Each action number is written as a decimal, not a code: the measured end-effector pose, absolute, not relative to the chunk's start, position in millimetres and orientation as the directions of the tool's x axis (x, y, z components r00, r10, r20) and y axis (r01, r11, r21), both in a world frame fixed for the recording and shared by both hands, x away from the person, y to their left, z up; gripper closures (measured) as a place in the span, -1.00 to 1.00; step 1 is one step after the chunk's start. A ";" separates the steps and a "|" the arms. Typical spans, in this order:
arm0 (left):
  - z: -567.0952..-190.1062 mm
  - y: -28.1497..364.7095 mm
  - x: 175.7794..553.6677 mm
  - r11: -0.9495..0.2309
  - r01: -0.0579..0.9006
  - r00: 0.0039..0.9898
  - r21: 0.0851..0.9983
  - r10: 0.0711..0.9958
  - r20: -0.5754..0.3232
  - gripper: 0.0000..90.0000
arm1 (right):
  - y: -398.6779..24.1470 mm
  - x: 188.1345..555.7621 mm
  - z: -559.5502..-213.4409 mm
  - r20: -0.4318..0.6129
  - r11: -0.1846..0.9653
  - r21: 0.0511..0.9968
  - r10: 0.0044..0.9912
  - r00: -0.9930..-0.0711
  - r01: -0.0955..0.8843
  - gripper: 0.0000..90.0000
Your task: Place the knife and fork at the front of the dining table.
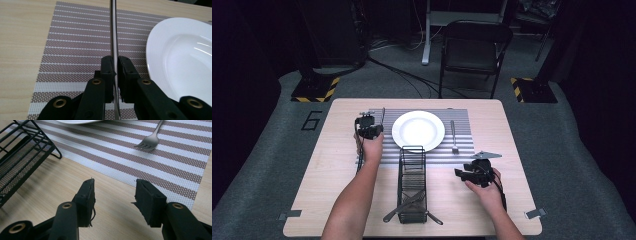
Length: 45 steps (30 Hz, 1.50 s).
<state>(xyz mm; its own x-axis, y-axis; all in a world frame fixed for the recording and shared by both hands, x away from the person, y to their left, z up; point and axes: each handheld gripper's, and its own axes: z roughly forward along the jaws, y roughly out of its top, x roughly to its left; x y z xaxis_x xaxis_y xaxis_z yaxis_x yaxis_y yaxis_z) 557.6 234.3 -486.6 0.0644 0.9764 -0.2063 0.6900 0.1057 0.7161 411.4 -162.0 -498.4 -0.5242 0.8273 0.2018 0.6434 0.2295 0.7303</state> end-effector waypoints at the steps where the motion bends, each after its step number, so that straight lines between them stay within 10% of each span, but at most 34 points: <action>1: -486.6 234.3 557.6 0.106 0.690 0.064 0.716 0.976 -0.206 0.83 | -162.1 411.5 -498.5 0.202 0.230 0.730 0.827 -0.524 0.644 0.10; 45: -509.0 223.8 579.2 0.085 0.752 0.022 0.654 0.988 -0.154 0.82 | -159.2 411.2 -499.8 0.209 0.231 0.725 0.823 -0.528 0.648 0.10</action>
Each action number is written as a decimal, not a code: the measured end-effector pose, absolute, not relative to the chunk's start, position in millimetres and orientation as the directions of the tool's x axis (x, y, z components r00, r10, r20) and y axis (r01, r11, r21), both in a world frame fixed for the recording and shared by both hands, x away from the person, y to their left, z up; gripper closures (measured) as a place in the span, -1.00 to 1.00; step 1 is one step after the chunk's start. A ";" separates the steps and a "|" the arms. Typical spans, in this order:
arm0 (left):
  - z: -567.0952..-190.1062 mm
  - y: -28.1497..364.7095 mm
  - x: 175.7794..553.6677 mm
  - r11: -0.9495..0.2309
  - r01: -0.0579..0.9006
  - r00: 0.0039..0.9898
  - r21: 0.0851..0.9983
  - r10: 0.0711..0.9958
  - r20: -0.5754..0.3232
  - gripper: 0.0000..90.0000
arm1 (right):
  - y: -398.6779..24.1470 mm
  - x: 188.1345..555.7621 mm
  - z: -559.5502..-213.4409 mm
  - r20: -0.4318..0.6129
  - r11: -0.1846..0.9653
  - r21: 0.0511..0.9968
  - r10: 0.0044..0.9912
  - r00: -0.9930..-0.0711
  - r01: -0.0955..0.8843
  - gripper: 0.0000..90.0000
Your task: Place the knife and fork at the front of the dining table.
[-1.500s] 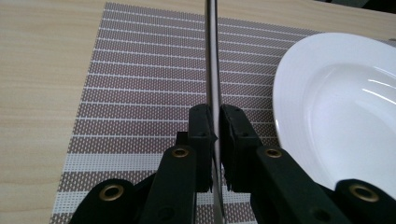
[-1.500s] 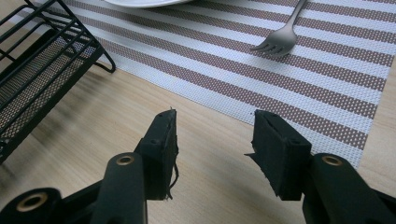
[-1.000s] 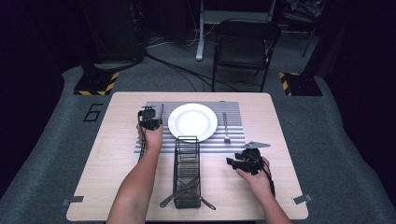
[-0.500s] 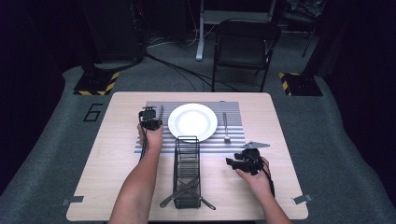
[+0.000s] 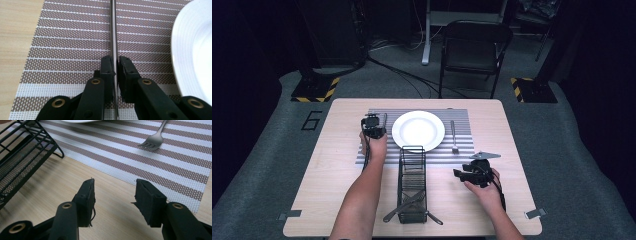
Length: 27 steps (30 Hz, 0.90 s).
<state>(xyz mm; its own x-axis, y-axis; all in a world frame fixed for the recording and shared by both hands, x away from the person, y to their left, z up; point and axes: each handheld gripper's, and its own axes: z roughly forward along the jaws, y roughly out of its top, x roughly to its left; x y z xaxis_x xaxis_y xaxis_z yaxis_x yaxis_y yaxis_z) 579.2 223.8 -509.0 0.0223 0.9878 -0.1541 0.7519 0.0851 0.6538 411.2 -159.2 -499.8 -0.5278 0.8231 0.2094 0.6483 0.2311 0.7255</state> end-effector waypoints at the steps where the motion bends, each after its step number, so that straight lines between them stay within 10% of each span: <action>1: -509.0 223.4 579.0 0.085 0.750 0.022 0.656 0.988 -0.152 0.82 | -158.9 411.2 -499.9 0.211 0.231 0.723 0.824 -0.526 0.651 0.10; 27: -506.3 238.3 577.1 0.025 0.742 0.086 0.670 0.987 -0.133 0.56 | -157.7 411.6 -500.6 0.210 0.235 0.721 0.822 -0.529 0.652 0.10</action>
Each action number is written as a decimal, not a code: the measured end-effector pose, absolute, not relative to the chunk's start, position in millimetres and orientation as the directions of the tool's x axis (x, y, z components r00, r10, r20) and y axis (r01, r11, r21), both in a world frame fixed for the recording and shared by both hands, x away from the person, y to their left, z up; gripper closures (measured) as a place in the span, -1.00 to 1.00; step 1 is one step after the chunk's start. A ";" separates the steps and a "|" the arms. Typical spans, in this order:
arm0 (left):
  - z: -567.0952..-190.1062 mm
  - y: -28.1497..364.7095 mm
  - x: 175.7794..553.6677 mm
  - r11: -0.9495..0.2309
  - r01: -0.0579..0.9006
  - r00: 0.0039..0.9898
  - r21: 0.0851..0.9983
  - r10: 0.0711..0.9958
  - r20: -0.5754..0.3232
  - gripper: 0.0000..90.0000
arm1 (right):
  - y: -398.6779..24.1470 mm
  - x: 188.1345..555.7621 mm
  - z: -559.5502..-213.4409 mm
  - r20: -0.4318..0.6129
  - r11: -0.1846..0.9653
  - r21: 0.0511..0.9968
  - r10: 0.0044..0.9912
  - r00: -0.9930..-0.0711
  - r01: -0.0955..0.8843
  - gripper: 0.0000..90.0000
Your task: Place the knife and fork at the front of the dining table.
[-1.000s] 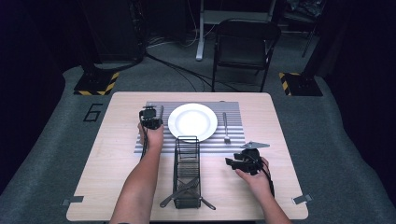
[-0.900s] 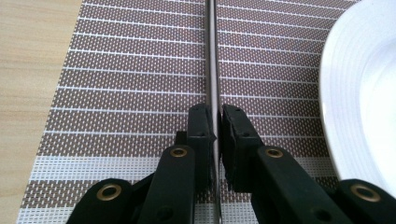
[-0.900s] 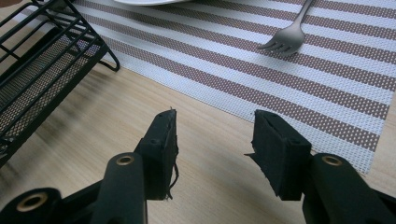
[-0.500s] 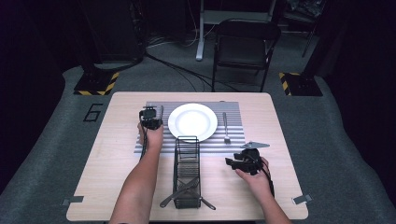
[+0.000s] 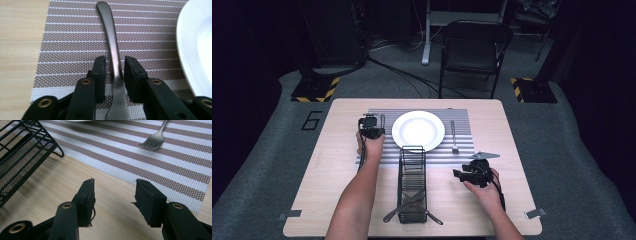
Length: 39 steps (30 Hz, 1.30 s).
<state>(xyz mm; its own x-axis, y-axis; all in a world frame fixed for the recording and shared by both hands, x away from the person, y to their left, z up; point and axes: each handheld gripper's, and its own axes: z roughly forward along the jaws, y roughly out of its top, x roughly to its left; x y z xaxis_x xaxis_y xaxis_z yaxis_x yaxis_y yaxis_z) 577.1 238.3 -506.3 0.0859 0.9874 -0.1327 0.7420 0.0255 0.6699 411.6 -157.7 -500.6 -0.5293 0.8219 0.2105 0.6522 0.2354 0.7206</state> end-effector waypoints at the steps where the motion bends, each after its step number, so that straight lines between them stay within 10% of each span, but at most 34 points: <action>1: -506.3 238.3 577.1 0.025 0.742 0.086 0.670 0.987 -0.133 0.53 | -157.7 411.6 -500.6 0.210 0.235 0.721 0.822 -0.529 0.652 0.10; 39: -444.1 279.4 497.4 -0.076 0.664 0.315 0.744 0.931 -0.186 0.25 | -164.5 408.2 -498.3 0.195 0.223 0.731 0.837 -0.511 0.644 0.09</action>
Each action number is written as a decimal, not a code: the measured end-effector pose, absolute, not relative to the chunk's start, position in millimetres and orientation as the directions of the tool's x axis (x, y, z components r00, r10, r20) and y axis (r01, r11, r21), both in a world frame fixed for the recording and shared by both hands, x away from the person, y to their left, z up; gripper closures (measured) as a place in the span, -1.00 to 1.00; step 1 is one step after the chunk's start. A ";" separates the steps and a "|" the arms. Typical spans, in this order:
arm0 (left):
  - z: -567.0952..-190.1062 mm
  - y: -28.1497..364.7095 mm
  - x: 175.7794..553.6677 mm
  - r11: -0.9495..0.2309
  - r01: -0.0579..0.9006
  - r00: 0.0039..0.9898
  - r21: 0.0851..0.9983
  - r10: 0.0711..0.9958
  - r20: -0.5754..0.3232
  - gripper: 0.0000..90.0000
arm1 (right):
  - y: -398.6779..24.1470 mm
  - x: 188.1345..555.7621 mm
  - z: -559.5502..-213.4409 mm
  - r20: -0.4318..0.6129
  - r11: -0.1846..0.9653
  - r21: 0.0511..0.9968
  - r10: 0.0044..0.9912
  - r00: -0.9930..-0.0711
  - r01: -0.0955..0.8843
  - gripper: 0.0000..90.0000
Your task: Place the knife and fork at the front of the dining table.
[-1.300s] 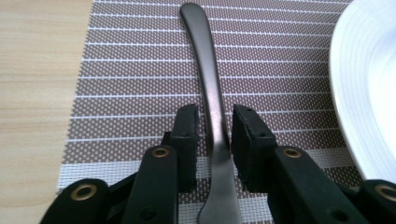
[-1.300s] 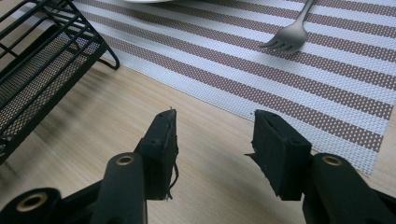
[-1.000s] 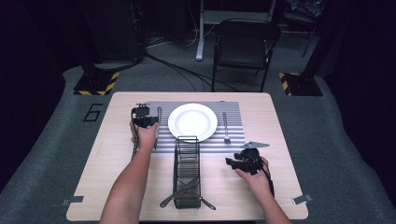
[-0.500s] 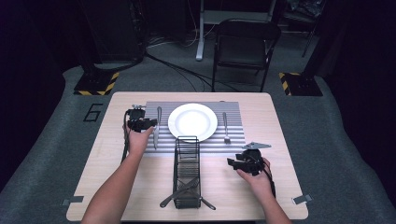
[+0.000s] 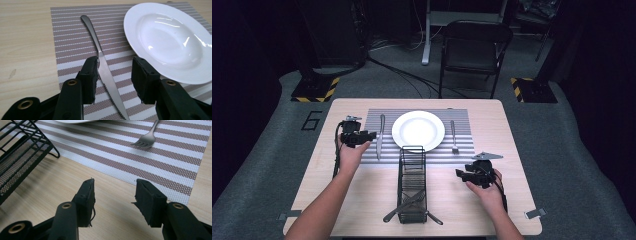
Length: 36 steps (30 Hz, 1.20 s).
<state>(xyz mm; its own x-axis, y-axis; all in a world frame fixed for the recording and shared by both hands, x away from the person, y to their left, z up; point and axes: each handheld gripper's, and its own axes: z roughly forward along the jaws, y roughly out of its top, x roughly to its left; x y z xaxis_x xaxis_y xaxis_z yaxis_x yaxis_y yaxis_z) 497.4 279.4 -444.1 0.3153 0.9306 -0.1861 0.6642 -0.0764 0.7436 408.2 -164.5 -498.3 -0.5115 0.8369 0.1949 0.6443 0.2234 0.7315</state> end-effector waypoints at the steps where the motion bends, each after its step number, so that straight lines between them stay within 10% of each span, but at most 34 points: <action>1: -441.5 281.4 493.9 -0.074 0.658 0.320 0.750 0.928 -0.189 0.25 | -164.4 408.1 -498.0 0.196 0.224 0.730 0.836 -0.512 0.645 0.09; 36: -479.3 307.8 402.4 -0.205 0.612 0.486 0.764 0.859 -0.159 -0.02 | -166.4 406.6 -496.8 0.190 0.215 0.732 0.847 -0.497 0.646 0.06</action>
